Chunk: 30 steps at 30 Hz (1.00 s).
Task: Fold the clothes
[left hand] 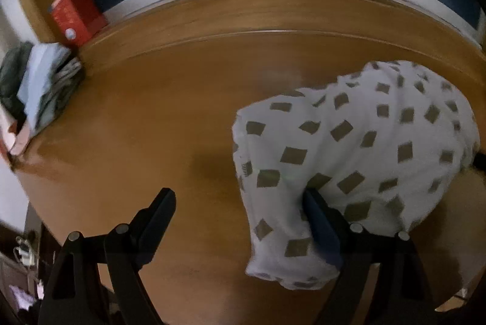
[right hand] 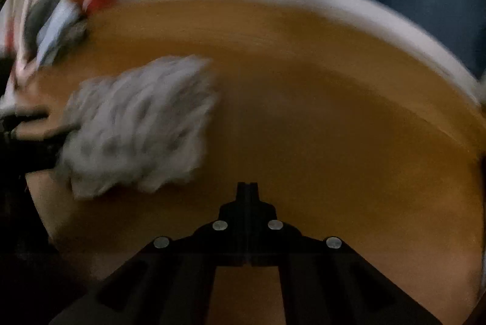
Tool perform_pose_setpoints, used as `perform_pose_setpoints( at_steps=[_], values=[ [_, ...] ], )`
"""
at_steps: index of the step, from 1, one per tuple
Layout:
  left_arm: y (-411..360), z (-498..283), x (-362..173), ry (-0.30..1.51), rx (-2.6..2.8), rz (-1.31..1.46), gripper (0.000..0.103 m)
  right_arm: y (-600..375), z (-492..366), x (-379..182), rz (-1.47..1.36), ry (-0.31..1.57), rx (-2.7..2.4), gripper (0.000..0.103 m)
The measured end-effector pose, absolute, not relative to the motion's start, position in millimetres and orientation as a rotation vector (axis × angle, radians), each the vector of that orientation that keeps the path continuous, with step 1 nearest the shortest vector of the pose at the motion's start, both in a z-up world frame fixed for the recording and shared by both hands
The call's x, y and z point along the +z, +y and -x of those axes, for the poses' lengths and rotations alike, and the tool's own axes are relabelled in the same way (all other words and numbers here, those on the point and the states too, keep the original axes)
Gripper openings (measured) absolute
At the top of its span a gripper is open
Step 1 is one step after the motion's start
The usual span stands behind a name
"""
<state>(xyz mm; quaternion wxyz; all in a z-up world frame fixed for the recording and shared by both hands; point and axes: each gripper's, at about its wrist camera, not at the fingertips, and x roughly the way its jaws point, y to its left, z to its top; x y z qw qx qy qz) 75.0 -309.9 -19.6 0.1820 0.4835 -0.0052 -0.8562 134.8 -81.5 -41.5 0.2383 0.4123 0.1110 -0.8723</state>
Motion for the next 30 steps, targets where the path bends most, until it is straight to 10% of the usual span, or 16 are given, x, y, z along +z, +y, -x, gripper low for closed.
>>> perform_pose_setpoints(
  at_steps=[4, 7, 12, 18, 20, 30],
  values=[
    [-327, -94, 2, 0.233, -2.501, -1.395, 0.081, -71, -141, -5, -1.022, 0.194, -2.326, 0.001],
    [-325, -113, 9, 0.313, -2.619, -1.460, 0.083, -84, -143, -19, -1.086, 0.147, -2.149, 0.022],
    [-324, -135, -18, 0.080, -2.648, -1.544, 0.077, -107, -163, -47, -1.102, 0.269, -2.027, 0.036],
    [-331, -127, -36, 0.145, -2.746, -1.489, 0.051, -140, -167, -55, -0.982, 0.465, -2.033, 0.036],
    [-336, -120, -39, 0.159, -2.765, -1.466, 0.025, -150, -166, -50, -0.941, 0.472, -2.048, 0.009],
    [-370, -114, -25, -0.099, -2.635, -1.401, 0.003, -140, -163, -36, -0.909, 0.541, -2.087, 0.007]
  ],
)
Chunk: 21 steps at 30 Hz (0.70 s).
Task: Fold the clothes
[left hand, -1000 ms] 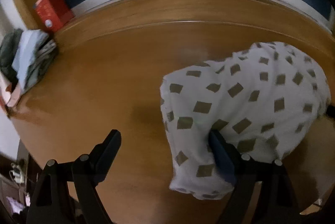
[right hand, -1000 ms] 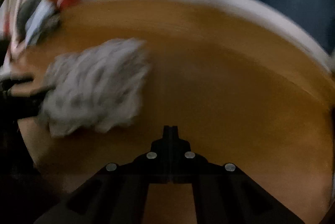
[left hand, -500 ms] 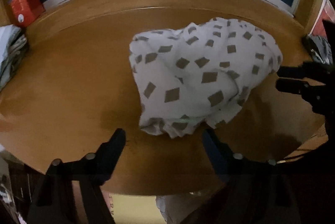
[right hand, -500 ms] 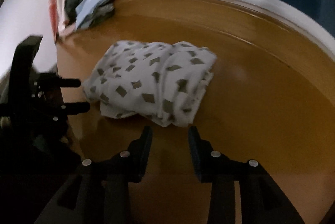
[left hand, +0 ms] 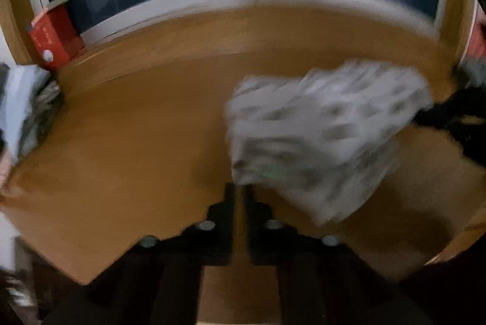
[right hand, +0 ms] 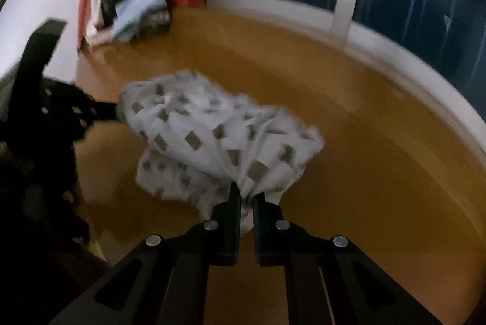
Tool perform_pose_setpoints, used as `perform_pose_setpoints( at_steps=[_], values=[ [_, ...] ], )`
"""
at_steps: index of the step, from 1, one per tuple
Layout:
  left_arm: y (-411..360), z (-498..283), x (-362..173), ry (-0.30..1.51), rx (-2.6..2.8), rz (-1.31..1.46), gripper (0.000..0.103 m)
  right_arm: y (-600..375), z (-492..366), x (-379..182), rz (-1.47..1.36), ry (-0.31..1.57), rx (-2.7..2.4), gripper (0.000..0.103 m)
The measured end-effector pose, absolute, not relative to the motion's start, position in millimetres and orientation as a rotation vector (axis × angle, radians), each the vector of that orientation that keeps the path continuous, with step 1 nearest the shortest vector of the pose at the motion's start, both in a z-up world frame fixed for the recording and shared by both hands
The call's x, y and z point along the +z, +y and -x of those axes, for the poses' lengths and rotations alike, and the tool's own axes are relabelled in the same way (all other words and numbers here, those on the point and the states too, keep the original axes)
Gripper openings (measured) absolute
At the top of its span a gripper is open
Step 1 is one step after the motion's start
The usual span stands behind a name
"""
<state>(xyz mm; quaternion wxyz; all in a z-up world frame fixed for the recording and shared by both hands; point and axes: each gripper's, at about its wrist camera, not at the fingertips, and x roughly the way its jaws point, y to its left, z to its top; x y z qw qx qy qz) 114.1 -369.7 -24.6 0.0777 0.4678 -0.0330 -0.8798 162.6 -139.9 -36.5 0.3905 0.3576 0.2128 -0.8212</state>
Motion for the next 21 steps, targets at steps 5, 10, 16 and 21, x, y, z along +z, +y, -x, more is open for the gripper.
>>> perform_pose_setpoints(
  at_steps=[5, 10, 16, 21],
  values=[
    [-387, -122, -42, 0.018, -2.591, -1.504, 0.003, -130, -167, -48, -0.952, 0.532, -2.098, 0.008],
    [-371, -109, -5, 0.041, -2.754, -1.434, 0.009, -106, -169, -34, -1.020, 0.441, -2.086, 0.018],
    [-333, -69, -4, -0.034, -2.848, -1.391, 0.031, -55, -127, -10, -1.111, -0.210, -2.065, 0.048],
    [-319, -64, -28, -0.067, -2.760, -1.476, 0.035, -92, -116, -23, -1.207, -0.236, -2.068, 0.004]
  ],
)
